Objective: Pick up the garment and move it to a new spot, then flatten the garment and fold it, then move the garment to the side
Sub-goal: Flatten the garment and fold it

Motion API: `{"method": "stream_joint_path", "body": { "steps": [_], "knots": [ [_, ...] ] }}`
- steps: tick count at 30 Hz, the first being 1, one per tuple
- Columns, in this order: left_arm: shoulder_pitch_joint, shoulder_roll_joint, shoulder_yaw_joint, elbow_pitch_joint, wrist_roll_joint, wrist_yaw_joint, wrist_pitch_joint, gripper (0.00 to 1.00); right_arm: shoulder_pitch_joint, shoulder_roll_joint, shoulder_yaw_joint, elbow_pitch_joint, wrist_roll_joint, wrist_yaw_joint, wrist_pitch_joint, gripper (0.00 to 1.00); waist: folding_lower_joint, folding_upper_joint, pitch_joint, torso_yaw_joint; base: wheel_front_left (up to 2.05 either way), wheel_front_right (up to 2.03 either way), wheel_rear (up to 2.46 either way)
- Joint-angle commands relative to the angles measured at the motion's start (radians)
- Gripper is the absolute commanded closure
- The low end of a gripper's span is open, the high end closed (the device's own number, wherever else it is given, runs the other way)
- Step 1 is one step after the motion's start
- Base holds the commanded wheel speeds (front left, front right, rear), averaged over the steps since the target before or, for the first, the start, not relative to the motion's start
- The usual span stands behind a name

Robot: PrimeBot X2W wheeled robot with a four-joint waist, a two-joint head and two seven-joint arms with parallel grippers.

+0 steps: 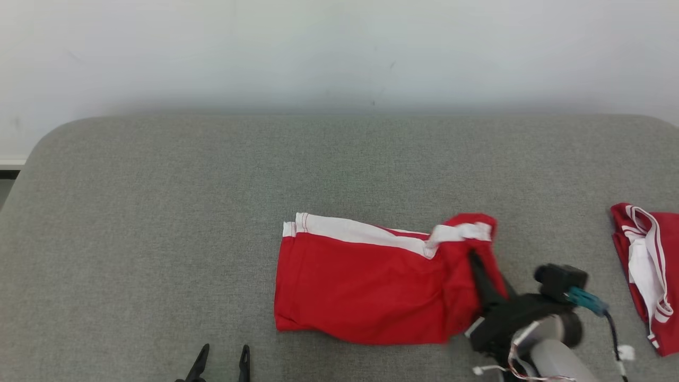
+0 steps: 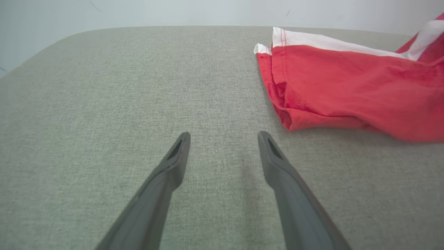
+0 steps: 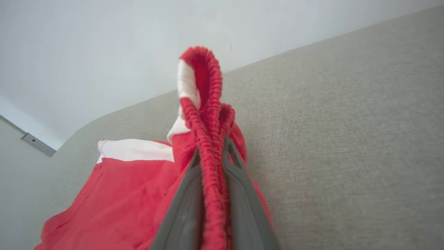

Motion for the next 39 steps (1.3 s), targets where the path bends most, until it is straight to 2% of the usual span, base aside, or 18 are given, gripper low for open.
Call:
{"method": "stream_joint_path", "body": {
  "steps": [1,9,13,16,17,18,19,20,26,30,35,39],
  "knots": [
    [0.007,-0.001,-0.006,0.004,-0.005,0.003,-0.003,0.0,-0.015,0.011,0.039,-0.027,0.038,0.0,0.019,1.0,0.0,-0.0001,-0.004,0.001,0.0,0.0,0.0],
    [0.016,-0.001,-0.036,0.018,-0.014,0.002,-0.003,0.0,-0.042,0.034,0.215,-0.133,0.189,0.0,0.112,1.0,0.0,-0.0001,-0.018,0.063,0.0,0.0,0.0],
    [0.021,-0.001,-0.046,0.022,-0.011,-0.002,-0.003,0.0,-0.067,0.055,0.264,-0.101,0.205,0.0,0.106,1.0,0.0,-0.0001,-0.026,0.116,0.0,0.0,0.0],
    [0.012,-0.001,-0.046,0.026,0.011,-0.01,-0.003,0.0,-0.11,0.077,0.294,-0.021,0.178,0.0,0.066,1.0,0.0,-0.0001,-0.029,0.17,0.0,0.0,0.0],
    [0.011,-0.001,-0.046,0.027,0.015,-0.011,-0.003,0.0,-0.123,0.084,0.298,0.001,0.171,0.0,0.053,0.91,0.0,-0.0001,-0.031,0.184,0.0,0.0,0.0],
    [0.013,-0.001,-0.042,0.027,0.016,-0.008,-0.003,0.0,-0.136,0.094,0.301,0.027,0.168,0.0,0.04,0.61,0.0,-0.0001,-0.033,0.193,0.0,0.0,0.0],
    [0.017,-0.001,-0.038,0.028,0.02,-0.01,-0.003,0.0,-0.148,0.102,0.302,0.051,0.171,0.0,0.029,0.46,0.0,-0.0001,-0.035,0.203,0.0,0.0,0.0],
    [0.022,-0.001,-0.035,0.029,0.024,-0.012,-0.003,0.0,-0.16,0.11,0.306,0.073,0.176,0.0,0.019,0.0,0.0,-0.0001,-0.037,0.21,0.0,0.0,0.0],
    [0.032,-0.001,-0.008,0.03,0.022,-0.005,-0.003,0.0,-0.207,0.129,0.317,0.169,0.137,0.0,-0.044,0.0,0.0,-0.0001,-0.046,0.221,0.0,0.0,0.0],
    [0.043,-0.001,0.016,0.017,0.017,-0.001,-0.003,0.0,-0.215,0.131,0.291,0.211,0.086,0.0,-0.064,0.0,0.0,-0.0001,-0.053,0.196,0.0,0.0,0.0],
    [0.04,-0.001,0.029,-0.016,0.012,0.004,-0.003,0.0,-0.153,0.102,0.12,0.122,-0.059,0.0,-0.063,0.0,0.0,-0.0001,-0.055,0.146,0.0,0.0,0.0],
    [0.031,-0.001,0.037,-0.038,0.014,0.007,-0.003,0.0,-0.062,0.106,-0.03,0.021,-0.199,0.0,-0.063,0.0,0.0,-0.0001,-0.057,0.099,0.0,0.0,0.0]
  ]
}}
